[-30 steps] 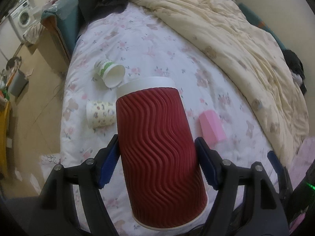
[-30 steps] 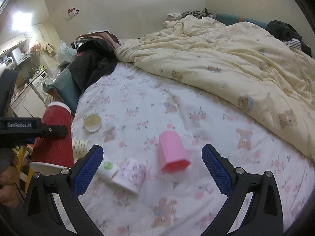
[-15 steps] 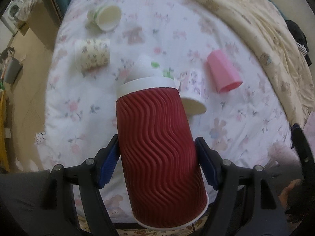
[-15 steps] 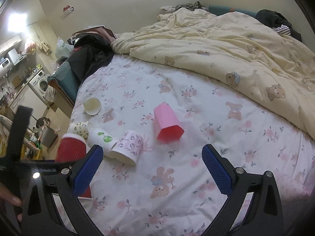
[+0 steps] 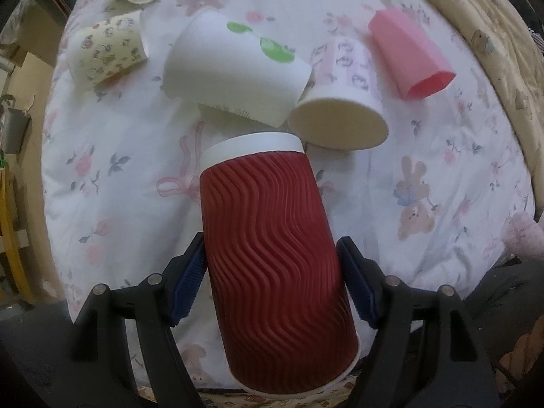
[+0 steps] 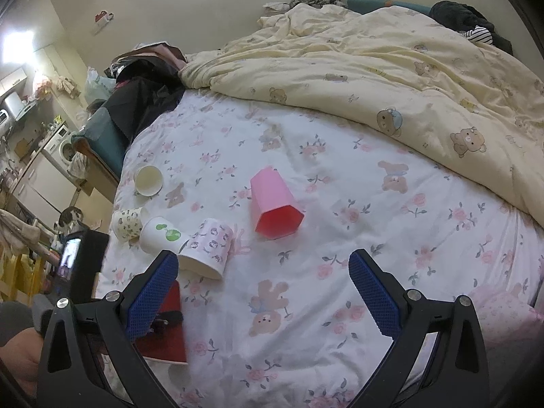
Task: Flip cup upside down
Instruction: 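Lift the red ribbed cup with the left gripper and tilt it upright, then lower the red cup toward the bed and open the left gripper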
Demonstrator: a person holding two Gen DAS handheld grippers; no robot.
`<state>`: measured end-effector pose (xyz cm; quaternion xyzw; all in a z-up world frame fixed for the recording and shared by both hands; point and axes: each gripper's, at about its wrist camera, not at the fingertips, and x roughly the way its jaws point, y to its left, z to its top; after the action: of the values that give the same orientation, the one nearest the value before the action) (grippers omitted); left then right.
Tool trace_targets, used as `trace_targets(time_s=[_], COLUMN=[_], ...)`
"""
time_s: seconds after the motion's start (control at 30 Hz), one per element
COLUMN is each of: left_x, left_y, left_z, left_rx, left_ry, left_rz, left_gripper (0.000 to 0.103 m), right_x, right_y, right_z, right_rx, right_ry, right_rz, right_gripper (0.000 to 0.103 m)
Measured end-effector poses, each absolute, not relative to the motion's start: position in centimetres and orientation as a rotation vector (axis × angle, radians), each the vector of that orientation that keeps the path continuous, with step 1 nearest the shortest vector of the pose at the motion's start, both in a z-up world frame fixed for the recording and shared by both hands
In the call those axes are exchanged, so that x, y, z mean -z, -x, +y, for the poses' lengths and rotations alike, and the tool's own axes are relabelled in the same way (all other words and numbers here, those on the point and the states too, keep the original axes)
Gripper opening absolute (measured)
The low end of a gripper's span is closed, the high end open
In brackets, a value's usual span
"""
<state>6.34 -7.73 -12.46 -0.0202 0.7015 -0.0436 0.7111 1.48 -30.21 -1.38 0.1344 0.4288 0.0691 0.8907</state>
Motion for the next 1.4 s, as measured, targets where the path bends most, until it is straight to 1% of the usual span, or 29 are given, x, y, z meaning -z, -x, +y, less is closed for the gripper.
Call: trace_targets(time_s=[0.27,0.47,0.5,0.53,0.57,0.6,0.63,0.93,1.07,1.4], left_x=[13.3,13.5,13.6,13.5,13.3,13.1,13.0,11.6,9.7,3.2], left_y=[-6.6,-7.3,-7.5,-7.5,-7.3,-7.4,-7.4,-7.1,-6.8,-6.3], left_z=[-7.6,-7.4,-7.2,-7.2,-7.0,-6.9,-7.1,-6.8,-6.3,-3.8], left_rx=[0.091,0.087,0.087,0.091,0.092,0.09,0.088,0.09,0.089,0.112], left_ry=[0.057,0.086,0.086,0.088,0.084,0.074,0.058,0.067,0.055,0.111], left_rz=[1.562,1.558,1.559,1.556,1.549,1.543,1.537,1.523,1.48,1.304], left_gripper=[0.073,0.074,0.076,0.083,0.088,0.098,0.102,0.102,0.102,0.102], right_x=[1.5,1.6,1.7,1.7,1.8,1.7,1.7,2.0,1.9,1.8], right_y=[-1.8,-1.9,-1.9,-2.0,-2.0,-2.0,-2.0,-2.0,-2.0,-2.0], right_z=[-29.7,-29.7,-29.6,-29.6,-29.5,-29.6,-29.6,-29.2,-29.2,-29.1], right_rx=[-0.151,-0.151,-0.151,-0.15,-0.151,-0.151,-0.15,-0.159,-0.161,-0.165], right_ry=[-0.274,-0.277,-0.279,-0.28,-0.28,-0.277,-0.276,-0.273,-0.274,-0.276], right_rz=[0.898,0.9,0.901,0.901,0.902,0.901,0.901,0.9,0.9,0.902], right_gripper=[0.102,0.102,0.102,0.102,0.102,0.102,0.102,0.102,0.102,0.102])
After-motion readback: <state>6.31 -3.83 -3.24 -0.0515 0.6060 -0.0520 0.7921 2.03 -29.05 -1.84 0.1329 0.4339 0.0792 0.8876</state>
